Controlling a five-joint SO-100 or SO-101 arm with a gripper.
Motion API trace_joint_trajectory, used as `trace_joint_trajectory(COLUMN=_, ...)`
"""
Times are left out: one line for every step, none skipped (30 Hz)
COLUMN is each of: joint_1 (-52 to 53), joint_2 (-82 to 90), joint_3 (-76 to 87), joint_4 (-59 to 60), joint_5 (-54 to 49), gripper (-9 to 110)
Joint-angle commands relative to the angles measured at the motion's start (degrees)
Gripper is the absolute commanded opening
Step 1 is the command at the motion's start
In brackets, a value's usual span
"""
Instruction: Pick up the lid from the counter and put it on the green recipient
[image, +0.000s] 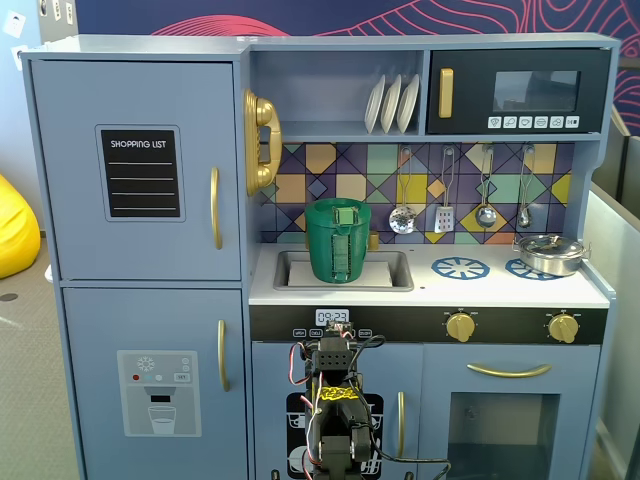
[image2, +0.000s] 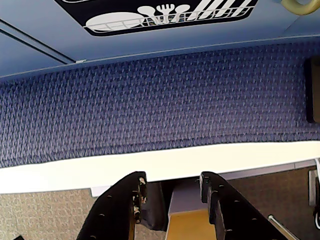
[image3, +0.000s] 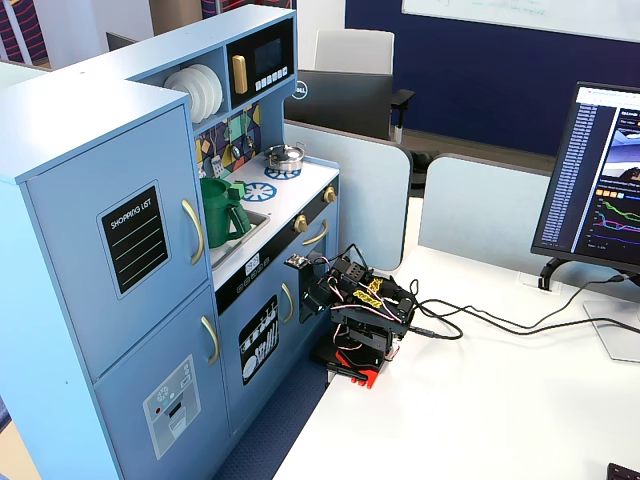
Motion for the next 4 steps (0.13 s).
trace_joint_trajectory(joint_1=-0.6, joint_2=-0.4, joint_3=3.9, joint_4=6.4, joint_5=-0.1, gripper=4)
trace_joint_trajectory(joint_1=-0.6, joint_2=-0.4, joint_3=3.9, joint_4=6.4, joint_5=-0.1, gripper=4)
trace_joint_trajectory(joint_1=-0.6, joint_2=-0.4, joint_3=3.9, joint_4=6.4, joint_5=-0.1, gripper=4)
trace_joint_trajectory(joint_1=-0.6, joint_2=-0.4, joint_3=3.9, joint_4=6.4, joint_5=-0.1, gripper=4)
